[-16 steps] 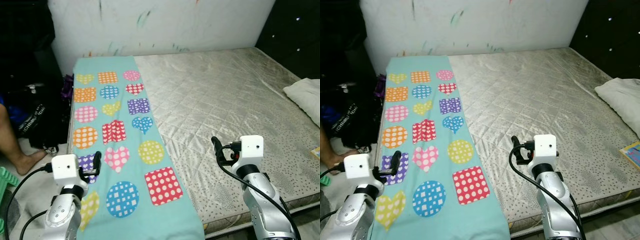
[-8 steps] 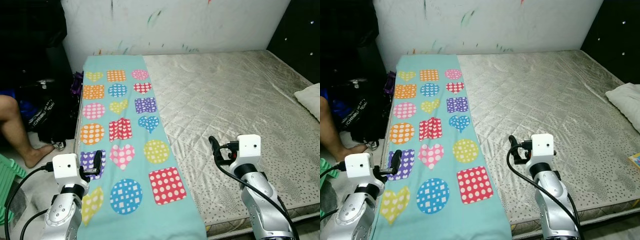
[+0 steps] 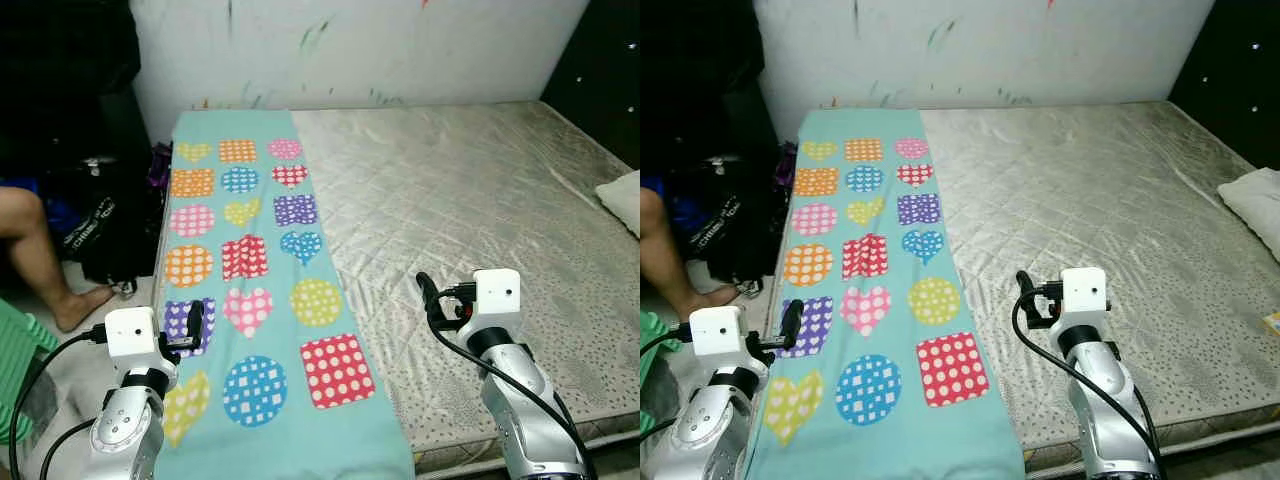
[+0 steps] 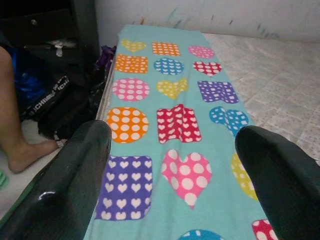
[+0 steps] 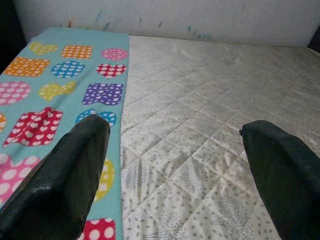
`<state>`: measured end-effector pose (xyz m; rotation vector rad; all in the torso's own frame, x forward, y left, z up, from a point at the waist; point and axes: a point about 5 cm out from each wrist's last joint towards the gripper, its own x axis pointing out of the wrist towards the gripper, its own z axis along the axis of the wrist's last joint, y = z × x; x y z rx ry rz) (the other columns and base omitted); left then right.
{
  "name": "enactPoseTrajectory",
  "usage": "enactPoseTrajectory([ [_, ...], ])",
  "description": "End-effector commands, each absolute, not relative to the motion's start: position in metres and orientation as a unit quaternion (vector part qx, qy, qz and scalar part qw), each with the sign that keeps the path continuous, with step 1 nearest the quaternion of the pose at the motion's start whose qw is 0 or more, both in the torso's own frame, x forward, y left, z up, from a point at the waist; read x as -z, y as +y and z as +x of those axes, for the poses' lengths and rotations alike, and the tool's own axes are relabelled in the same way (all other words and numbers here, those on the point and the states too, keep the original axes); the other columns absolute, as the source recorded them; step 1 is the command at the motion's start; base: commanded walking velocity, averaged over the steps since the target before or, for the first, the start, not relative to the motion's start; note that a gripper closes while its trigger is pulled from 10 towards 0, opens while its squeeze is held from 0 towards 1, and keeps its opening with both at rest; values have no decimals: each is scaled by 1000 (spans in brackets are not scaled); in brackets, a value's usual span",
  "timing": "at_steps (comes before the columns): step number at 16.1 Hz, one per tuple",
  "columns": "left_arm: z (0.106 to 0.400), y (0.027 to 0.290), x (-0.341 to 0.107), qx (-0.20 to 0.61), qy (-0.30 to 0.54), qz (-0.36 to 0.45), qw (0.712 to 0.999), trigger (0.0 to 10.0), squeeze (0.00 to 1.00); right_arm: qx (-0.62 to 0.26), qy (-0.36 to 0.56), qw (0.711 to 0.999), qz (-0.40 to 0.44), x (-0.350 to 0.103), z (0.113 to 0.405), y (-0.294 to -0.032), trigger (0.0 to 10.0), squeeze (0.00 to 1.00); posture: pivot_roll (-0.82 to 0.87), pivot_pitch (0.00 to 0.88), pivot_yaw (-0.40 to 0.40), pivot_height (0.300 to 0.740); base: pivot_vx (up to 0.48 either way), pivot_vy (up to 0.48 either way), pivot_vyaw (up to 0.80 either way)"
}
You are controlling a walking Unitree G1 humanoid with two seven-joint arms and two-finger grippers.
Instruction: Clean up the room
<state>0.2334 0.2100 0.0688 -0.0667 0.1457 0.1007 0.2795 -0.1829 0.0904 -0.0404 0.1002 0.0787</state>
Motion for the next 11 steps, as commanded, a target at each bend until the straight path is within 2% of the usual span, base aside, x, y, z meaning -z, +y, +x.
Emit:
enactPoseTrajectory([
  [1, 234, 209, -68, -49, 76, -28, 995, 10000, 0, -41, 42, 998, -22, -96, 282, -183, 10000, 0, -120, 0, -4, 740, 0, 0, 0],
  [11, 236, 208, -69, -46, 76, -26, 996, 10000, 0, -46, 42, 998, -20, -96, 283, -181, 10000, 0, -120, 0, -2, 740, 0, 0, 0],
])
